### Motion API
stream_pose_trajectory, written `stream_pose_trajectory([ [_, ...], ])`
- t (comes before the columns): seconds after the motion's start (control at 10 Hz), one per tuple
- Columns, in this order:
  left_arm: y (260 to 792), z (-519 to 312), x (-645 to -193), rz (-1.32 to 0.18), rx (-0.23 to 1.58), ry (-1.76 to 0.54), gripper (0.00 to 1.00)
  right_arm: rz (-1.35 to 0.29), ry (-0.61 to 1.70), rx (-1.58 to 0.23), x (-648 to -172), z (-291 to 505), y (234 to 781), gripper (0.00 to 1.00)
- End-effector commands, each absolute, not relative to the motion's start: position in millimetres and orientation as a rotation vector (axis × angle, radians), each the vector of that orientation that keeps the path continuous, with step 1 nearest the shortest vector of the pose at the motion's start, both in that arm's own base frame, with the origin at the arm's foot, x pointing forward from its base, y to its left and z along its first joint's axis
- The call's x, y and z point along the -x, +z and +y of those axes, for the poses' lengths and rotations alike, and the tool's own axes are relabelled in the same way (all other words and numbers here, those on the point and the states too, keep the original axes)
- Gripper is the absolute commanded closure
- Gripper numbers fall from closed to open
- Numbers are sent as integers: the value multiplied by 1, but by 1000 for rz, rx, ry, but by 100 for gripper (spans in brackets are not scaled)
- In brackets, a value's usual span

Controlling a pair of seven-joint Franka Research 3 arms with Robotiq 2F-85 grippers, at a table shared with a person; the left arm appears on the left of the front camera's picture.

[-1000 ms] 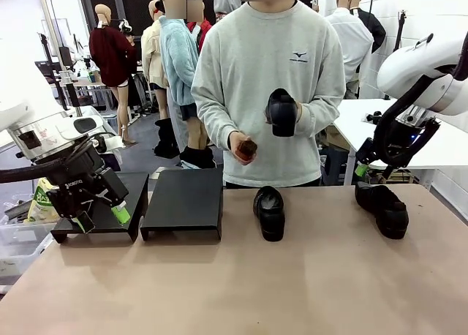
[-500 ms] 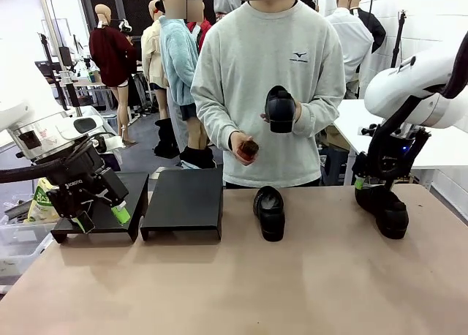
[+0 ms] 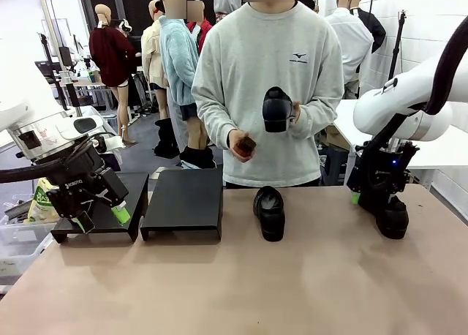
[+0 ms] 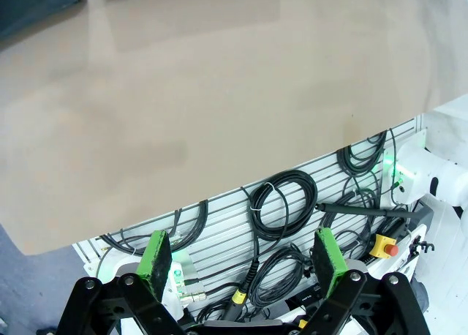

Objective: Organize the shoes by placing them on the stand.
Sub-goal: Pick up one Shoe and place it in the middle of the table.

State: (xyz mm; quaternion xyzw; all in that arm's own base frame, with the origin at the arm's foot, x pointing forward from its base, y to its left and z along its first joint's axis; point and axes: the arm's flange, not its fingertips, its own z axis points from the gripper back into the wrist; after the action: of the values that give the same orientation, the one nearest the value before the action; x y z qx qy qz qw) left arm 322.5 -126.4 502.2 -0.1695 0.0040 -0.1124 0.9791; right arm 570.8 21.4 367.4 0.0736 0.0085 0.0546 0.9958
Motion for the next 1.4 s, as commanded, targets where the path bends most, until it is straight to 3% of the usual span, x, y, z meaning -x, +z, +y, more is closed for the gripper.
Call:
stream_pose_trajectory([
  [0.0,503,-127,-322,13,335,-216,0,54,81,-110,-581,22,363,0],
  [0.3,503,-127,-322,13,335,-216,0,57,97,-91,-583,25,355,2],
  [0.8,503,-127,-322,13,335,-216,0,53,70,13,-587,23,345,88],
  [0.9,503,-127,-322,13,335,-216,0,55,62,20,-588,22,343,100],
  [1.3,503,-127,-322,13,335,-216,0,38,50,62,-591,18,341,100],
])
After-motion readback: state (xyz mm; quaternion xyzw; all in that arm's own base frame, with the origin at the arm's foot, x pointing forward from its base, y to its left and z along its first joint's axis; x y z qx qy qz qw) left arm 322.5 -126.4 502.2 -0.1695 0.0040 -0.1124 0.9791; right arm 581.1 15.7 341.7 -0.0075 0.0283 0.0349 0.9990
